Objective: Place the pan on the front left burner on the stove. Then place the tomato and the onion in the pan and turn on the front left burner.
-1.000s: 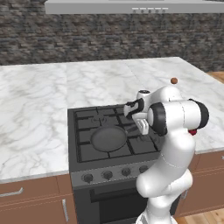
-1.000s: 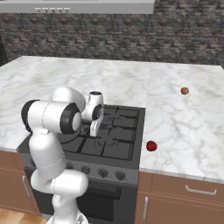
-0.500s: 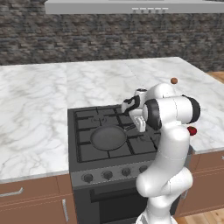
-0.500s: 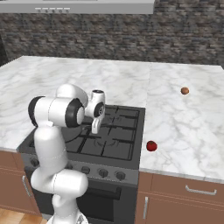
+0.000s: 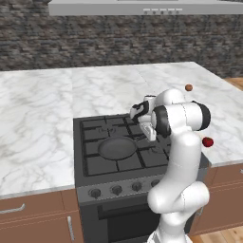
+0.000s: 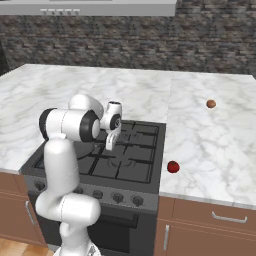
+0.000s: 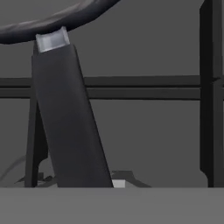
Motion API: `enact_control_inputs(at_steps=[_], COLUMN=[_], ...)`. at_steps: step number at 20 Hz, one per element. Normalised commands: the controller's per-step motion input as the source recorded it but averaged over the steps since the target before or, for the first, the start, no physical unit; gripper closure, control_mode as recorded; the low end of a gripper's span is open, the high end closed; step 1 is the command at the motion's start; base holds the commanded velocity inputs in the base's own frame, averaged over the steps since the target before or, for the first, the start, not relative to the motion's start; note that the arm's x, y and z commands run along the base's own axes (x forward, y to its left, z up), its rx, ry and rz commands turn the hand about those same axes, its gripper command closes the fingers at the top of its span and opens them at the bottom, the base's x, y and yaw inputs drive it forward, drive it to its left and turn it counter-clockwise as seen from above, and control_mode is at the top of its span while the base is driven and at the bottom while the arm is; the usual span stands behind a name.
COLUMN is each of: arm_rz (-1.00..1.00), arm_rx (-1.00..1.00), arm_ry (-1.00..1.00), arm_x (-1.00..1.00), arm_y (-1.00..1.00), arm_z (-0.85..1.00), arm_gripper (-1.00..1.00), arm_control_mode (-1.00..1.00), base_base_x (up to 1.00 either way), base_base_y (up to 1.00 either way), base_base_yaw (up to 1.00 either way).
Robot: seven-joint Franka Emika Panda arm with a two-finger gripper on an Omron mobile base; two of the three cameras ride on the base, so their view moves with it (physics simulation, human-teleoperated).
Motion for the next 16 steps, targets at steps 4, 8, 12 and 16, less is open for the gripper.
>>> enact_control_inputs(at_steps=[4,8,12,16], arm_rz=[0.00,0.00,0.00,0.00], arm_rx=[-0.04,-0.07,-0.06,-0.03], arm_ry=[0.00,0.00,0.00,0.00], arm_x=[0.00,-0.04,-0.15,-0.14], arm_y=[0.03,0.00,0.01,0.00], arm_z=[-0.23,-0.14,-0.01,0.02], arm_gripper=[-1.00,-1.00,-1.00,-1.00], arm_control_mode=[-1.00,-1.00,-1.00,-1.00], base_base_x=[0.00,0.00,0.00,0.00], base_base_y=[0.00,0.00,0.00,0.00], base_base_yaw=[0.00,0.00,0.00,0.00])
